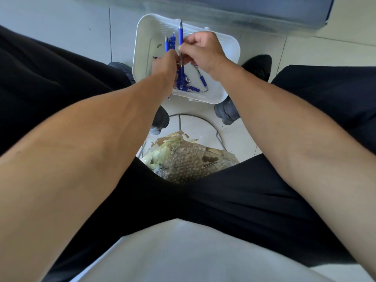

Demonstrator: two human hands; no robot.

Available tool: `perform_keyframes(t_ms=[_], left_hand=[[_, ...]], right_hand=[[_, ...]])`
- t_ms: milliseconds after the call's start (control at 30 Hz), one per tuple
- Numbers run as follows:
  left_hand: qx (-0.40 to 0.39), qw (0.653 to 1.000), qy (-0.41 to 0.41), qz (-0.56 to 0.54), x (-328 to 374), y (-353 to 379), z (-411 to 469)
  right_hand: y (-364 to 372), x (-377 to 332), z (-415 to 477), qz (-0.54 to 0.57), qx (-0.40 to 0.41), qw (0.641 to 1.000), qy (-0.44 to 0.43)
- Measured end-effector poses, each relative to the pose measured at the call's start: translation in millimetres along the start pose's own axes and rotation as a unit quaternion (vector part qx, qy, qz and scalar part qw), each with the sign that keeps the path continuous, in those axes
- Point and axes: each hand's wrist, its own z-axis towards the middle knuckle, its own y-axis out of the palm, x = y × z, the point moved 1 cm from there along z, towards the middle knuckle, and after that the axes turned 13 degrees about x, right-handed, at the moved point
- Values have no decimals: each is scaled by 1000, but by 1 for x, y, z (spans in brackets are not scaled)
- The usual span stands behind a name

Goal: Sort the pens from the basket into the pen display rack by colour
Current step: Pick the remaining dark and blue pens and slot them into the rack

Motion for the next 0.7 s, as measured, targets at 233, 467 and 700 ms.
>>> perform_keyframes(t_ms=[233, 467, 700], left_hand=[[-54, 997, -30, -46, 1, -1, 7], [-79, 985, -94, -120, 5, -3, 5], [-86, 982, -103, -133, 8, -12, -6]], right_hand=[[3, 5, 9, -20, -2, 999, 40], [7, 2, 12, 25, 24, 999, 28], [-6, -7, 4, 75, -19, 996, 54]])
